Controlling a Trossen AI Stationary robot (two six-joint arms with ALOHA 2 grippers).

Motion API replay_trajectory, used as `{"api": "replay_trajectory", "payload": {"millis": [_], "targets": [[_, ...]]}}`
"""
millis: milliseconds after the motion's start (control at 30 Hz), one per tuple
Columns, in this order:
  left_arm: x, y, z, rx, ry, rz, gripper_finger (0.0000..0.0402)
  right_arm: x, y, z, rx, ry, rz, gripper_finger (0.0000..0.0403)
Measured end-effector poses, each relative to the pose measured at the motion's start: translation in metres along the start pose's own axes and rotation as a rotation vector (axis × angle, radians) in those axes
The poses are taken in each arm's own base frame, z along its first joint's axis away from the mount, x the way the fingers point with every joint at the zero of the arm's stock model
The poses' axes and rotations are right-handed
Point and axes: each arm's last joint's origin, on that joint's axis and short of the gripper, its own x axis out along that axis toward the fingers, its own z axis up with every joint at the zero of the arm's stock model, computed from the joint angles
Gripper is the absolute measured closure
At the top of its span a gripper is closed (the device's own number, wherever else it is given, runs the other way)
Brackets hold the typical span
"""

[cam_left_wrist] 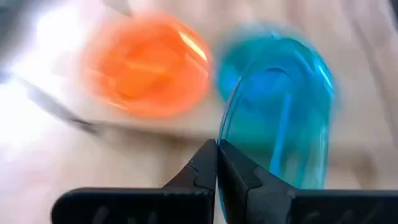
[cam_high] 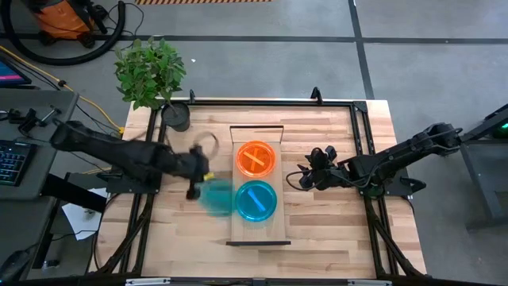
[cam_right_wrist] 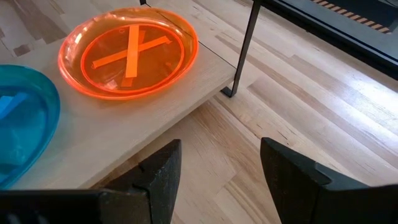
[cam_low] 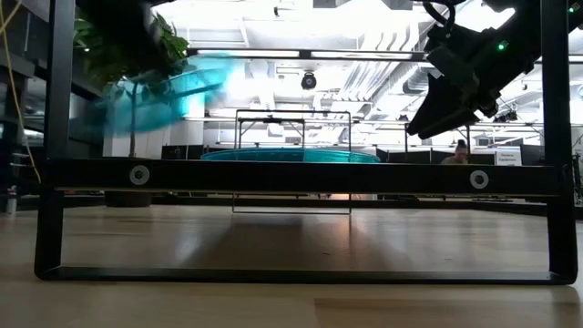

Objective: Place and stack plates onto a shelf
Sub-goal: Stack the blue plate on top of the blue plate on the shelf

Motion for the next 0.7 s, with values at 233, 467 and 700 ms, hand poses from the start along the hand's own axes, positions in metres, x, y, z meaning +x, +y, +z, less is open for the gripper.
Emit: {"api": "replay_trajectory", "payload": {"millis": [233,467,700], "targets": [[0.000,0.021,0.017,-0.388,-0.216,0.223,0.0401,0.000,-0.001,-0.001,-0.007,0.006,-0.005,0.0201],[0.052,0.001,0.030,-0.504,-0.230,0.084,0.0401,0.000,-0.001,-0.001,-0.012,0.010,-0.009,0.0201],[0.097,-0.017,0.020,-0.526,-0.137,0.041,0.0401,0.000,-0.001,-0.002,-0.015,0.014,-0.012,0.0201]]}}
